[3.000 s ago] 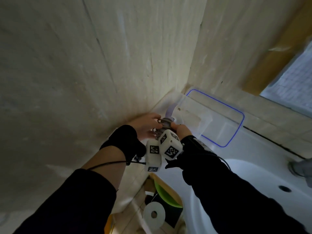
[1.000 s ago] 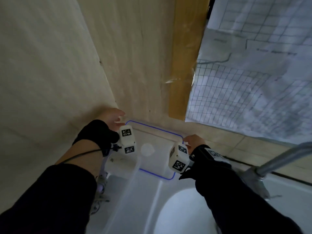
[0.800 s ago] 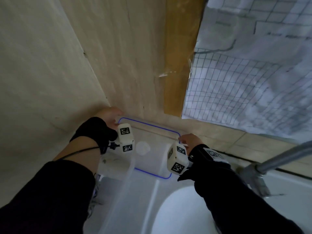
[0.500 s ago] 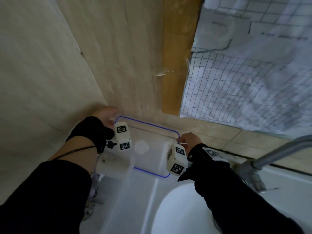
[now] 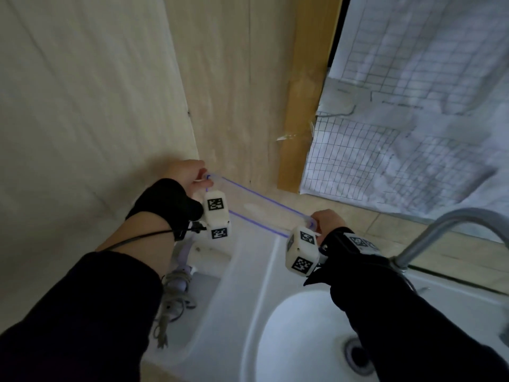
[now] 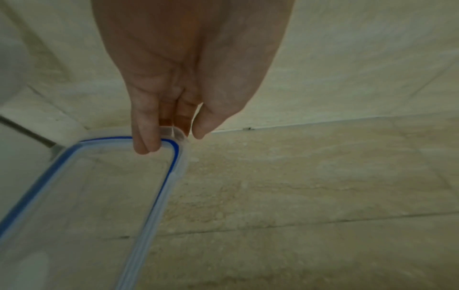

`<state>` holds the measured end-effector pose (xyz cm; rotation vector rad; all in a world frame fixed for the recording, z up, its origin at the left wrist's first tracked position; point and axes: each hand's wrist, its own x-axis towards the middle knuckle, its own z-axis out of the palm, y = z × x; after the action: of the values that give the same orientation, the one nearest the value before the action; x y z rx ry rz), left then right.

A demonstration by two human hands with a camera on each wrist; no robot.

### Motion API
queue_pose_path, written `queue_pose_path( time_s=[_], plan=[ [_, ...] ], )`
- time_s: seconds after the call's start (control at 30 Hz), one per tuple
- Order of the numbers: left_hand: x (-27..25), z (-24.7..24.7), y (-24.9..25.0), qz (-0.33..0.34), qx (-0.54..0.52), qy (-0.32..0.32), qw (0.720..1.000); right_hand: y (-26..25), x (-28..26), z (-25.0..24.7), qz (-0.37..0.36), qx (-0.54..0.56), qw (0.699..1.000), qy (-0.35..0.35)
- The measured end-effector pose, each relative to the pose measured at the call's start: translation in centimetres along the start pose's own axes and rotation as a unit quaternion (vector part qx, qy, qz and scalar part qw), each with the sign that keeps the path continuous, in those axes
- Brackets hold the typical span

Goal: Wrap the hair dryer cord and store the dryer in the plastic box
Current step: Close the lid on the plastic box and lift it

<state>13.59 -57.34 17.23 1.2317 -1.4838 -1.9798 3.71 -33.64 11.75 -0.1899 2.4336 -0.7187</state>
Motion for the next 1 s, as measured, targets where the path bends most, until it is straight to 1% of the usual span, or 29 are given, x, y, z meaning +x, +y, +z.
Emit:
queue_pose_path(
  time_s=[0.03,0.1,0.13,0.17,0.23,0.3,0.33,0.4,0.57,0.63,0.67,0.73,0.8,0.83,0.87,0.9,0.93,1.0],
  plan=[
    [-0.8,-0.5,0.1,0.006,-0.012,0.004,1.000,-0.1,-1.0,-0.3,-0.030,-0.049,0.998,0.000],
    [-2.1,-1.8,-0.2,0.020,-0.023,0.013,0.999,-0.4,-2.5,-0.7,-0.075,-0.110,0.991,0.008],
    [-2.6,-2.4,-0.4,0.023,-0.016,0.012,1.000,-0.3,-2.8,-0.7,-0.078,-0.133,0.988,0.004],
    [-3.3,-3.3,-0.5,0.029,-0.007,0.015,0.999,-0.3,-3.7,-0.6,-0.090,-0.144,0.985,0.005],
    [-4.2,-4.9,-1.0,0.036,0.002,0.016,0.999,-0.3,-4.6,-0.3,-0.114,-0.146,0.982,0.031],
    [-5.5,-6.6,-1.6,0.037,0.014,0.016,0.999,-0.6,-5.7,0.1,-0.115,-0.164,0.979,0.034],
    [-6.1,-7.1,-1.9,0.033,0.015,0.014,0.999,-0.8,-6.1,0.2,-0.113,-0.155,0.981,0.034],
    [-7.6,-8.1,-2.4,0.028,-0.001,0.016,0.999,-1.3,-6.6,0.5,-0.109,-0.169,0.979,0.027],
    [-11.6,-10.2,-3.9,0.014,-0.031,0.060,0.998,-2.4,-6.3,1.2,-0.123,-0.197,0.973,0.011],
    [-12.9,-10.5,-4.8,0.011,-0.050,0.072,0.996,-2.9,-5.6,1.4,-0.134,-0.199,0.971,-0.002],
    [-13.5,-10.6,-5.5,0.009,-0.053,0.081,0.995,-3.0,-5.5,1.4,-0.129,-0.187,0.974,-0.011],
    [-14.7,-10.5,-6.7,0.000,-0.063,0.098,0.993,-3.0,-4.7,1.4,-0.143,-0.159,0.976,-0.033],
    [-15.9,-10.3,-8.2,-0.011,-0.086,0.121,0.989,-2.9,-3.9,1.7,-0.151,-0.139,0.979,-0.017],
    [-16.4,-10.3,-8.8,-0.016,-0.095,0.131,0.987,-3.1,-3.4,2.2,-0.147,-0.105,0.983,-0.026],
    [-16.9,-10.2,-9.4,-0.023,-0.101,0.139,0.985,-3.2,-3.1,2.5,-0.135,-0.043,0.989,-0.052],
    [-17.4,-10.3,-10.1,-0.030,-0.108,0.147,0.983,-3.4,-2.8,2.8,-0.143,-0.004,0.987,-0.072],
    [-18.0,-10.3,-10.8,-0.037,-0.114,0.155,0.981,-3.4,-2.8,3.1,-0.154,-0.026,0.985,-0.077],
    [-19.0,-10.7,-11.8,-0.050,-0.119,0.171,0.977,-4.0,-2.7,3.9,-0.169,-0.082,0.980,-0.067]
  ],
)
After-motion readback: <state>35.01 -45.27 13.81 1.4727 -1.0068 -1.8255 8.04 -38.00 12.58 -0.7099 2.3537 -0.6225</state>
